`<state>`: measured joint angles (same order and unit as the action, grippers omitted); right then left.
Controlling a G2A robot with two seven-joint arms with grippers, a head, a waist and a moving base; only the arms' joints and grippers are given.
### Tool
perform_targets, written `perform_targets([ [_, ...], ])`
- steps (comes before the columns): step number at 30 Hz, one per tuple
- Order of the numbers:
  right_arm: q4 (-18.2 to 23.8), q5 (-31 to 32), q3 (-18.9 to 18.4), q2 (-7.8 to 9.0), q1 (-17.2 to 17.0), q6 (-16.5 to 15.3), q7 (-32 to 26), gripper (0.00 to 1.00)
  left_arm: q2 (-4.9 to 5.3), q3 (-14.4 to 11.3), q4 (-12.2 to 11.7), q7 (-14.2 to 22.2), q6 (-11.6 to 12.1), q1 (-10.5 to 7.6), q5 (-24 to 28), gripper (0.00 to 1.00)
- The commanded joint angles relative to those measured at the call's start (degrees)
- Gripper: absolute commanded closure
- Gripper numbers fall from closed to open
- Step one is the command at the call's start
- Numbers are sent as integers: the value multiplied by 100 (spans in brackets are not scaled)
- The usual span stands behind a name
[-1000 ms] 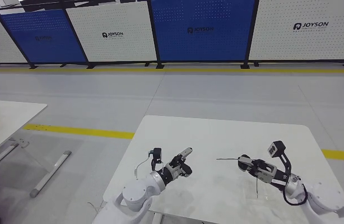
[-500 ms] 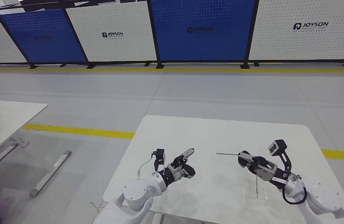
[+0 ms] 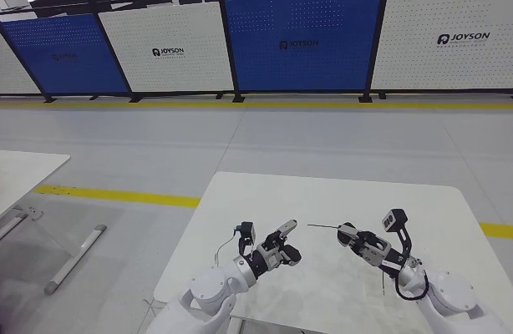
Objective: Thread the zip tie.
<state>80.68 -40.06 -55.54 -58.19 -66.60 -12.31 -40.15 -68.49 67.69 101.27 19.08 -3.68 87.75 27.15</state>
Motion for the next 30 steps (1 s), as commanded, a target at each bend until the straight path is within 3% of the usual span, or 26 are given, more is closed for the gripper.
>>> perform_targets([
  [1, 0, 0, 0, 0, 0, 0, 0, 100, 0, 0, 0, 0, 0, 0, 0, 0],
  [7, 87, 164, 16, -45, -109, 60, 259, 100, -23, -196, -133, -5, 190, -112, -200, 0],
  [11, 112, 295, 125, -106, -127, 54, 267, 100, -93, -545, -353, -190, 614, -364, -470, 0],
  [13, 103, 336, 130, -123, -120, 63, 257, 100, -143, -710, -561, -350, 683, -552, -512, 0],
  [25, 101, 342, 129, -125, -120, 67, 257, 100, -155, -733, -614, -457, 681, -591, -532, 0],
  [30, 101, 342, 129, -125, -120, 67, 257, 100, -235, -885, -786, -808, 1039, -795, -500, 0],
])
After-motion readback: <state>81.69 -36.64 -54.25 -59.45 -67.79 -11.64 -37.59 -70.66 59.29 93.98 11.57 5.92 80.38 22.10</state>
